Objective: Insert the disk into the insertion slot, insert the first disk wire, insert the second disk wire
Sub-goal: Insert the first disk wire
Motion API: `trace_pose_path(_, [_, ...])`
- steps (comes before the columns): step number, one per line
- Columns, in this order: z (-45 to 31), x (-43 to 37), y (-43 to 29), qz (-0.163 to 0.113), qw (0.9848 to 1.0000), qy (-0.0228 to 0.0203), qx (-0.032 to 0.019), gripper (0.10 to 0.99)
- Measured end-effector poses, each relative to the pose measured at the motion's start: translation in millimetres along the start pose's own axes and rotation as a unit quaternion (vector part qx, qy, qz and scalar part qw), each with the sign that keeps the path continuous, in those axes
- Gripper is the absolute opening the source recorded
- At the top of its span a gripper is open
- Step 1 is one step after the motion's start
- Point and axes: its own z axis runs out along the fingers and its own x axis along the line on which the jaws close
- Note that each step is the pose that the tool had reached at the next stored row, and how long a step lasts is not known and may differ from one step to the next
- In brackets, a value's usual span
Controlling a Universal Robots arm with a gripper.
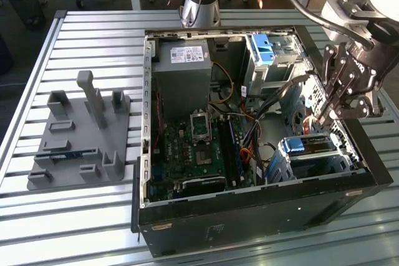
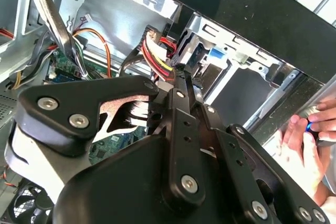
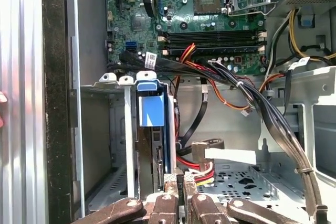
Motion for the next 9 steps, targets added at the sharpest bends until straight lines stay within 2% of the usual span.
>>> trace_pose_path(2, [0.0, 1.1, 0.0, -0.001, 1.0, -0.0051, 0.0005, 0.165])
trace_pose_path(5, [0.1, 2.9, -0.1, -0.003, 1.0, -0.0089, 0.0006, 0.165])
trace_pose_path(9, [0.1, 4.2, -0.1, -0.004, 0.9999, -0.0099, 0.0006, 0.165])
